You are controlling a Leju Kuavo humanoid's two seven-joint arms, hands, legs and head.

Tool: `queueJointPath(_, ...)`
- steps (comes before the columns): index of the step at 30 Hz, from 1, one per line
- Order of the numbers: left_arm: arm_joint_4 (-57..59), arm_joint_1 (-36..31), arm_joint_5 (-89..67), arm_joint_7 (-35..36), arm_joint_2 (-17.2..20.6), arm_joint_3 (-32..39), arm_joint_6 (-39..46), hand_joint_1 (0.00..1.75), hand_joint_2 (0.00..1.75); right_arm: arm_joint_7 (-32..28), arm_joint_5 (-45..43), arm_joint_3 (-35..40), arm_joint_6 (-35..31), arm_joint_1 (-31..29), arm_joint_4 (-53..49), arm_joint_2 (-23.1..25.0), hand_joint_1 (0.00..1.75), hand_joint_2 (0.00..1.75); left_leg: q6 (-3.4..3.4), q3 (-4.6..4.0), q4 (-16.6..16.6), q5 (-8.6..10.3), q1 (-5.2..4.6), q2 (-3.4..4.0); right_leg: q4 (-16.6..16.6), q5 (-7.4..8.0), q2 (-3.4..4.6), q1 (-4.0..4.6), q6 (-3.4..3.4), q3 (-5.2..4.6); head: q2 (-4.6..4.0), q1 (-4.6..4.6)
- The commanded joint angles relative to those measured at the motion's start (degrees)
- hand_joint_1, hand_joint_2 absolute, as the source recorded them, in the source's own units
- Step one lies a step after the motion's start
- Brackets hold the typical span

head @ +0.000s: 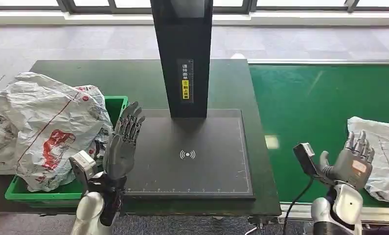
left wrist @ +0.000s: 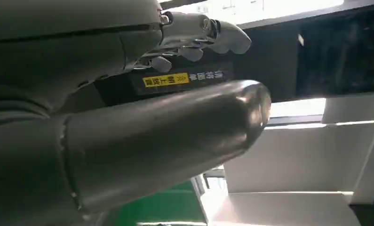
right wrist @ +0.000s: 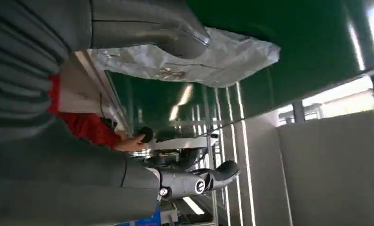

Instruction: Moved the parcel from conveyor to table for the left to box.

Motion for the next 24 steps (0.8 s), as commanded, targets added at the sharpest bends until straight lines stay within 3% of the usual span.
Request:
queueJointPath(1, 7.5, -2.4, -6.1, -1.5, 0.6, -1.6, -0.4, 0.00, 0.00, 5.2, 4.8, -13.3, 1.1, -10.2, 36.5, -13.4, 0.00, 1.75, 0.08, 0.10, 0.0, 0.03, 0.02, -0.20, -0.1, 0.00, -0.24, 0.02, 0.04, 0.22, 0.00, 0.00)
queueJointPath(14, 7.1, -1.5, -6.4, -3.4, 1.2, -0.4, 0.3, 0.00, 0.00, 9.2, 8.0, -13.8, 4.5, -15.7, 44.3, -18.6, 0.00, 1.75, 0.18, -0.02, 0.0, -0.01, -0.07, 0.07, 0.0, 0.02, -0.01, -0.06, 0.00, 0.00, 0.02, 0.00)
queueJointPath(24, 6.4, 1.0, -8.1, -4.1, 1.9, 0.3, 3.9, 0.00, 0.00, 10.0, 8.9, -14.0, 6.9, -20.4, 47.5, -17.5, 0.00, 1.75, 0.18, -0.01, 0.0, -0.04, -0.04, 0.34, -0.1, 0.07, 0.23, -0.03, -0.02, -0.02, 0.00, 0.02)
